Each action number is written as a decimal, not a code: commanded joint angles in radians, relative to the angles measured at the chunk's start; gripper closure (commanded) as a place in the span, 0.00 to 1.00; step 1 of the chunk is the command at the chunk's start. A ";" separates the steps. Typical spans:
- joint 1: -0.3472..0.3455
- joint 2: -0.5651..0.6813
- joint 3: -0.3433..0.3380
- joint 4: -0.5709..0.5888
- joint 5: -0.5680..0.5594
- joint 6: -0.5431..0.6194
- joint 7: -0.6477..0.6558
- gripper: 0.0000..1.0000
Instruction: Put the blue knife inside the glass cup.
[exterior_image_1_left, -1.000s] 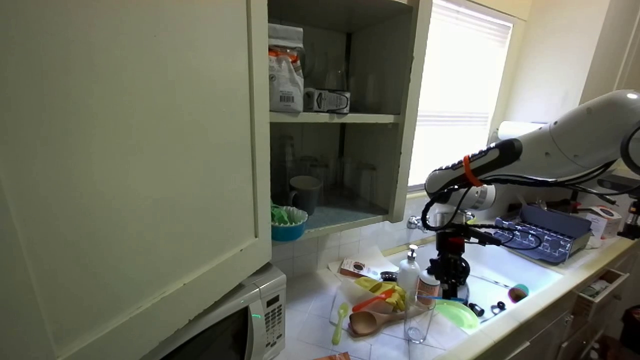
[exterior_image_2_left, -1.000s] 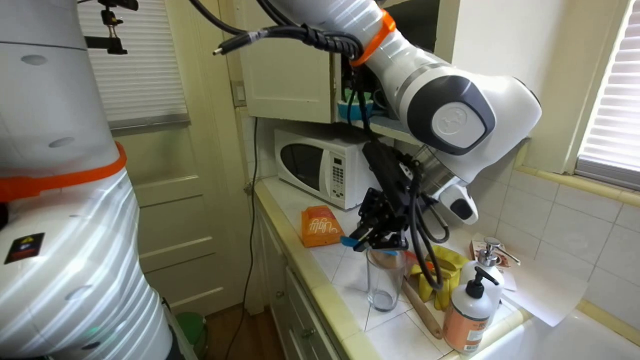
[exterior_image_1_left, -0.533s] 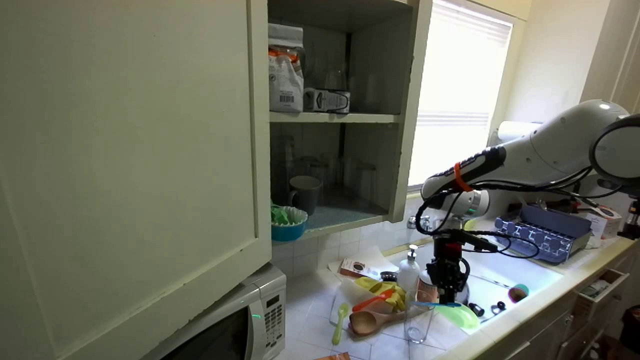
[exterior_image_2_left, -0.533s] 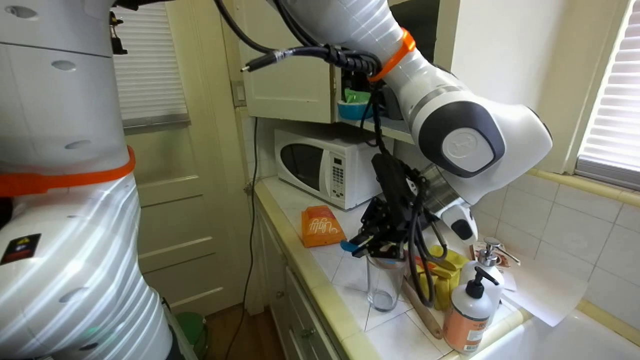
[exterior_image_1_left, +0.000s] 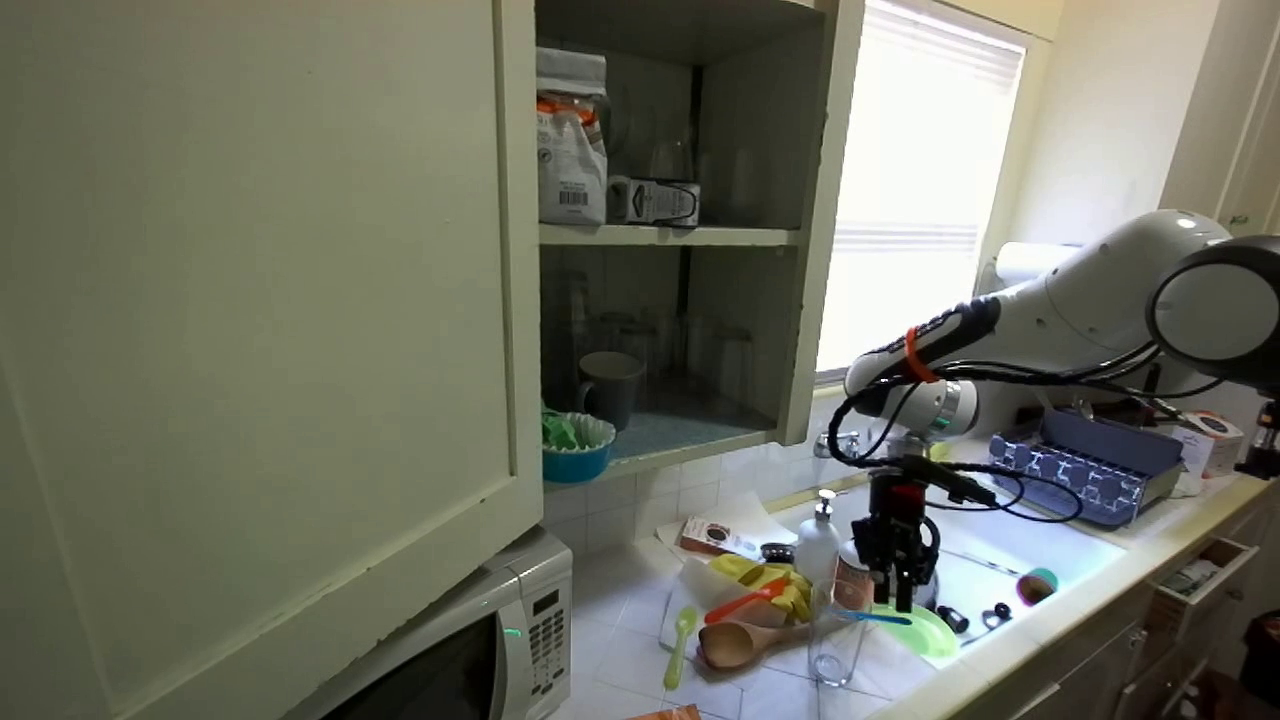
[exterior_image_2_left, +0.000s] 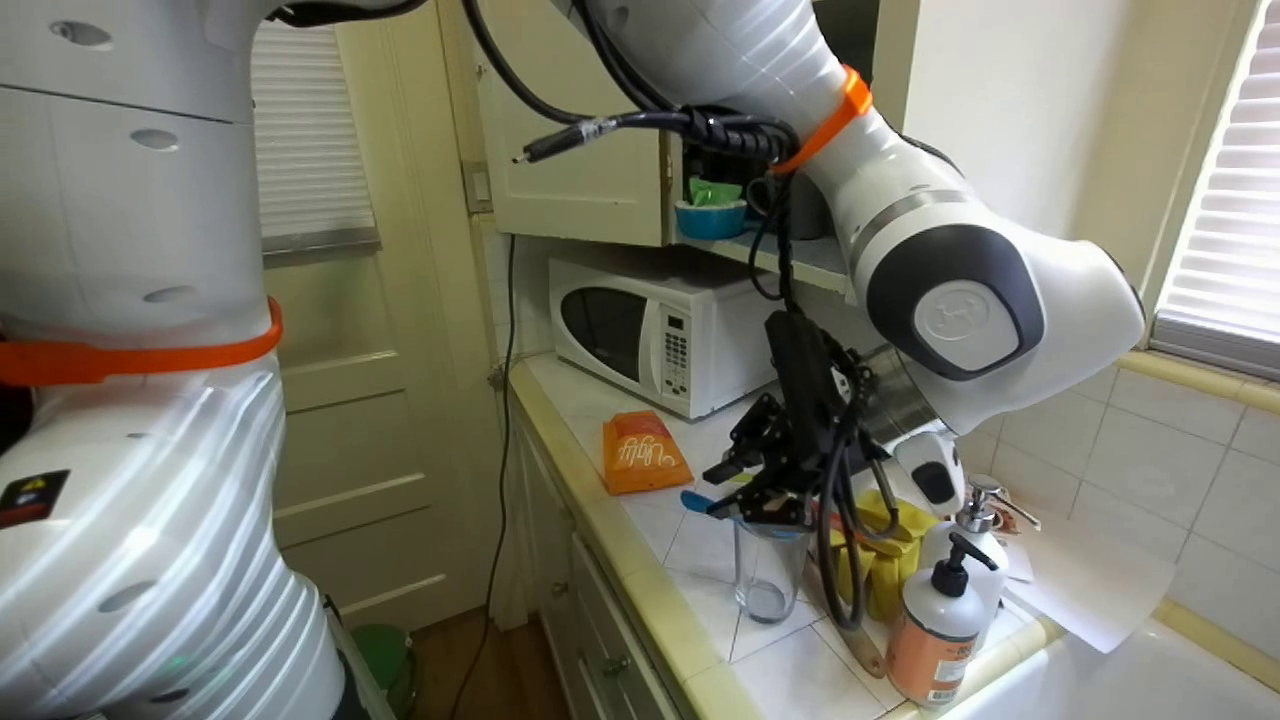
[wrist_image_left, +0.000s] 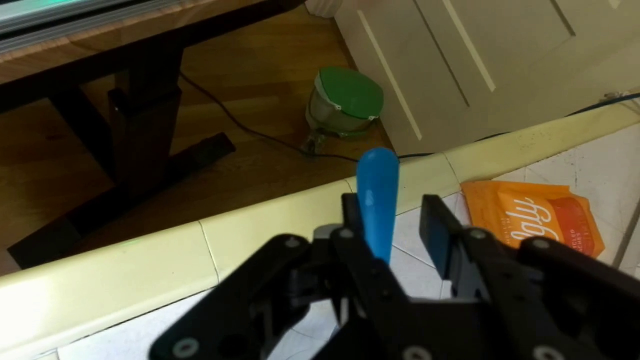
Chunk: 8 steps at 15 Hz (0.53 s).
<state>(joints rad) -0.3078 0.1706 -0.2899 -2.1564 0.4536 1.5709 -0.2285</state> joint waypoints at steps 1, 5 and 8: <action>-0.025 0.028 -0.001 0.040 0.036 -0.054 0.017 0.31; -0.035 0.018 -0.003 0.042 0.043 -0.067 0.029 0.06; -0.037 0.008 -0.004 0.041 0.042 -0.075 0.040 0.03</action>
<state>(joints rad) -0.3342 0.1769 -0.2911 -2.1324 0.4775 1.5343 -0.2108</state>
